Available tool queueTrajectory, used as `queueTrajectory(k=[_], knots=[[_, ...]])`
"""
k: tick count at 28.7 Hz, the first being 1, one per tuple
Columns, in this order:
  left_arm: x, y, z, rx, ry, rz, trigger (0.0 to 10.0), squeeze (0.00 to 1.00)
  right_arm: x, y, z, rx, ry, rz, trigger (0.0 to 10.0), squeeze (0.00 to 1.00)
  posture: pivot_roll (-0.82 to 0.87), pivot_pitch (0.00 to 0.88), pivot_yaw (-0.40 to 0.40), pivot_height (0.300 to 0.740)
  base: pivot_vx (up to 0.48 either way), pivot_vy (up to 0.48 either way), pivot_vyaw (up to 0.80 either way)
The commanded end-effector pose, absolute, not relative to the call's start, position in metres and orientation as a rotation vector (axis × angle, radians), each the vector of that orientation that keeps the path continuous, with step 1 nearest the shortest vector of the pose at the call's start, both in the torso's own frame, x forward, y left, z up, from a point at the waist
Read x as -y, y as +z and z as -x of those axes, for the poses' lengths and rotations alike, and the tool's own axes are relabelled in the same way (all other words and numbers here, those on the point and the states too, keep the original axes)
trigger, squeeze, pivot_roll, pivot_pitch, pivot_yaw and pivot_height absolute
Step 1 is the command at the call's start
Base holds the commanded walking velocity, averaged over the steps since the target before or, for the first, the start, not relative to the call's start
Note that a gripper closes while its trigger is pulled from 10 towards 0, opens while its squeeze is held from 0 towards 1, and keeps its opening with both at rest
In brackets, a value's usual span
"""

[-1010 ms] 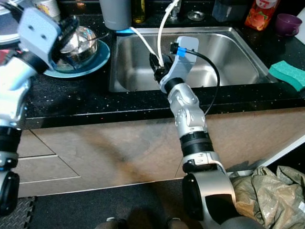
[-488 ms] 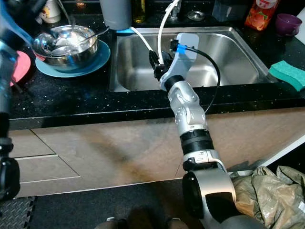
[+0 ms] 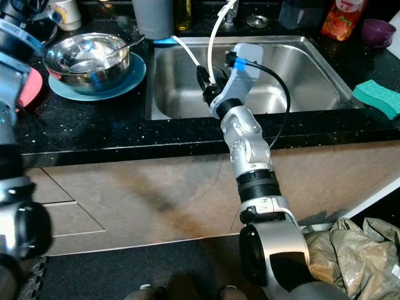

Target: Kitchen organization

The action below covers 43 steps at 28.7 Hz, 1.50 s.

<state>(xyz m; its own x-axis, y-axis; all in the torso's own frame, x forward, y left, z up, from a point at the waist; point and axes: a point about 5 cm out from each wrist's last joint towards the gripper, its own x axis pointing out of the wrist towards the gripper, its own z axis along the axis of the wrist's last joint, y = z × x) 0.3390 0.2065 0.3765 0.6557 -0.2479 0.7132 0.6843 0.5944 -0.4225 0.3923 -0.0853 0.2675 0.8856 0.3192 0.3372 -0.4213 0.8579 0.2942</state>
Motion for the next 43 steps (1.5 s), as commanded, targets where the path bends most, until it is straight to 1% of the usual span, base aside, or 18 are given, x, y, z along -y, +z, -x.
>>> queueTrajectory(k=[1, 4, 5, 6, 7, 9, 11, 16, 21, 23, 25, 26, 27, 29, 31, 34, 38, 43], knots=[[-0.205, 0.381, -0.335, 0.652, -0.628, 0.814, 0.0, 0.0, 0.088, 0.275, -0.39, 0.334, 0.394, -0.406, 10.0, 0.0, 0.02, 0.13, -0.022, 0.74, 0.0, 0.0, 0.0], [-0.203, 0.374, -0.336, 0.631, -0.623, 0.826, 0.0, 0.0, 0.089, 0.277, -0.389, 0.345, 0.389, -0.431, 10.0, 0.0, 0.02, 0.13, -0.015, 0.74, 0.0, 0.0, 0.0], [-0.204, 0.367, -0.338, 0.611, -0.597, 0.897, 0.0, 0.0, 0.089, 0.277, -0.388, 0.343, 0.39, -0.455, 10.0, 0.0, 0.02, 0.132, -0.015, 0.74, 0.0, 0.0, 0.0], [-0.207, 0.361, -0.341, 0.597, -0.558, 0.971, 0.0, 0.0, 0.087, 0.276, -0.387, 0.327, 0.408, -0.478, 10.0, 1.0, 0.02, 0.131, -0.015, 0.74, 0.0, 0.0, 0.0], [-0.207, 0.361, -0.341, 0.597, -0.558, 0.971, 0.0, 0.0, 0.087, 0.276, -0.387, 0.327, 0.408, -0.478, 10.0, 1.0, 0.02, 0.131, -0.015, 0.74, 0.0, 0.0, 0.0], [-0.219, 0.344, -0.348, 0.579, -0.444, 1.066, 0.0, 0.0, 0.082, 0.274, -0.383, 0.309, 0.452, -0.535, 10.0, 1.0, 0.02, 0.133, -0.014, 0.74, 0.0, 0.0, 0.0], [-0.226, 0.336, -0.349, 0.588, -0.39, 1.099, 0.0, 0.0, 0.077, 0.272, -0.381, 0.292, 0.472, -0.607, 10.0, 1.0, 0.01, 0.131, -0.013, 0.74, 0.0, 0.0, 0.0], [-0.222, 0.335, -0.343, 0.595, -0.427, 1.104, 0.0, 0.0, 0.068, 0.276, -0.374, 0.272, 0.54, -0.768, 10.0, 1.0, 0.01, 0.126, -0.013, 0.74, 0.0, 0.0, 0.0], [-0.218, 0.334, -0.34, 0.597, -0.446, 1.099, 0.0, 0.0, 0.064, 0.278, -0.37, 0.27, 0.567, -0.793, 10.0, 1.0, 0.01, 0.125, -0.012, 0.74, 0.0, 0.0, 0.0], [-0.211, 0.333, -0.337, 0.599, -0.467, 1.138, 0.0, 0.0, 0.061, 0.279, -0.368, 0.264, 0.59, -0.813, 10.0, 1.0, 0.01, 0.119, -0.014, 0.74, 0.0, 0.0, 0.0], [-0.206, 0.333, -0.335, 0.6, -0.49, 1.157, 0.0, 0.0, 0.058, 0.279, -0.366, 0.244, 0.604, -0.872, 10.0, 1.0, 0.01, 0.116, -0.014, 0.74, 0.0, 0.0, 0.0], [-0.203, 0.334, -0.334, 0.607, -0.515, 1.197, 0.0, 0.0, 0.055, 0.277, -0.365, 0.178, 0.621, -0.988, 10.0, 1.0, 0.01, 0.112, -0.014, 0.74, 0.0, 0.0, 0.0], [-0.203, 0.334, -0.334, 0.607, -0.515, 1.197, 0.0, 0.0, 0.055, 0.277, -0.365, 0.178, 0.621, -0.988, 10.0, 1.0, 0.01, 0.112, -0.014, 0.74, 0.0, 0.0, 0.0], [-0.203, 0.335, -0.333, 0.612, -0.538, 1.257, 0.0, 0.0, 0.05, 0.275, -0.363, 0.094, 0.662, -1.105, 10.0, 1.0, 0.01, 0.11, -0.013, 0.74, 0.0, 0.0, 0.0], [-0.202, 0.333, -0.333, 0.595, -0.548, 1.316, 0.0, 0.0, 0.047, 0.274, -0.36, 0.033, 0.699, -1.191, 10.0, 0.0, 0.02, 0.106, -0.011, 0.74, 0.0, 0.0, 0.0], [-0.201, 0.327, -0.336, 0.544, -0.536, 1.352, 0.0, 0.0, 0.046, 0.274, -0.36, 0.013, 0.697, -1.26, 10.0, 0.0, 0.02, 0.105, -0.009, 0.74, 0.0, 0.0, 0.0], [-0.199, 0.323, -0.337, 0.522, -0.546, 1.331, 0.0, 0.0, 0.047, 0.274, -0.362, 0.006, 0.685, -1.35, 10.0, 0.0, 0.02, 0.111, -0.009, 0.74, 0.0, 0.0, 0.0], [-0.198, 0.32, -0.338, 0.506, -0.523, 1.333, 0.0, 0.0, 0.051, 0.277, -0.36, 0.018, 0.712, -1.397, 10.0, 0.0, 0.02, 0.117, -0.011, 0.74, 0.0, 0.0, 0.0]])
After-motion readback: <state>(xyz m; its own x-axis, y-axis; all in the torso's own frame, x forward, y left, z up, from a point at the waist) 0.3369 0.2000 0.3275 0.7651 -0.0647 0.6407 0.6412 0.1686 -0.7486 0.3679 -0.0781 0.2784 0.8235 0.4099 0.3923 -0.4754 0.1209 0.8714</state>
